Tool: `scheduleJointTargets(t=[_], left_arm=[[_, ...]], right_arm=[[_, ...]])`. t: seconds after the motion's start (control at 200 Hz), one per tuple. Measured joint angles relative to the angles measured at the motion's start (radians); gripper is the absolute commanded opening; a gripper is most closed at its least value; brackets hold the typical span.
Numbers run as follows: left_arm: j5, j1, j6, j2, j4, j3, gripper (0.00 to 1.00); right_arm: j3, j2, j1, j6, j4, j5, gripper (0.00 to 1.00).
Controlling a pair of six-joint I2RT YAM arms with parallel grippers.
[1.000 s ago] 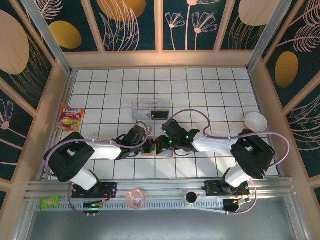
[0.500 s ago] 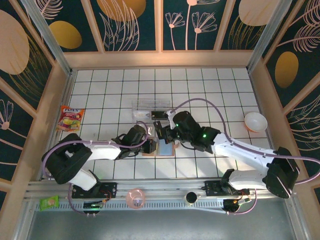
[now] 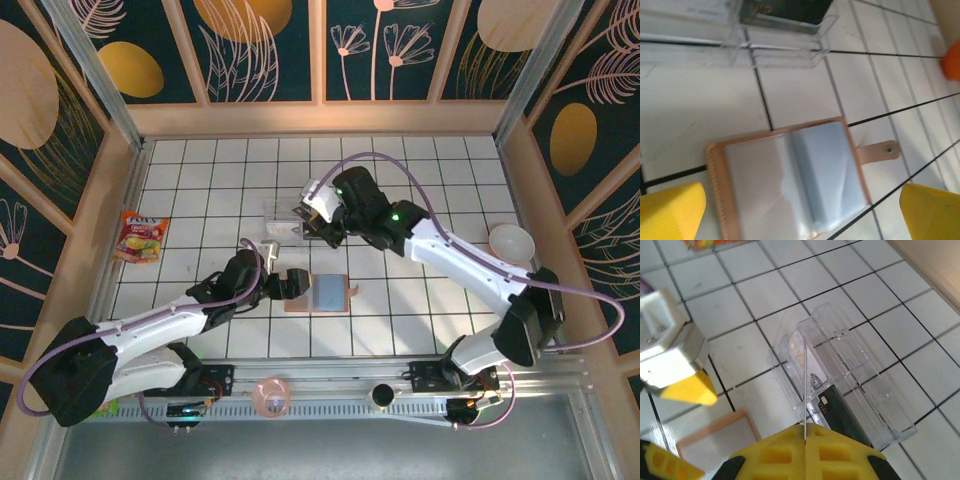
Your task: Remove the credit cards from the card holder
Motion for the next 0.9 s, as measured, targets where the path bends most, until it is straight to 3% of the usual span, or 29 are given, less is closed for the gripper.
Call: scheduleJointTargets(t=[0.355, 0.601, 0.901], left_arm=[[-0.085, 0.021, -0.003, -0.02, -0.143, 0.012, 0.99], [-0.141, 0.027, 0.0, -0.034, -0.21, 0.052, 0.99], [-0.153, 0.04, 0.007, -0.025, -0.24, 0.058, 0.99]], right_arm=[[0.338, 0.292, -0.066, -0.317, -0.272, -0.021, 0.0], [0.368, 0.441, -0.085, -0.391, -0.343, 0.046, 0.0], [0.368, 0.459, -0.085, -0.455, -0.351, 0.08, 0.0]])
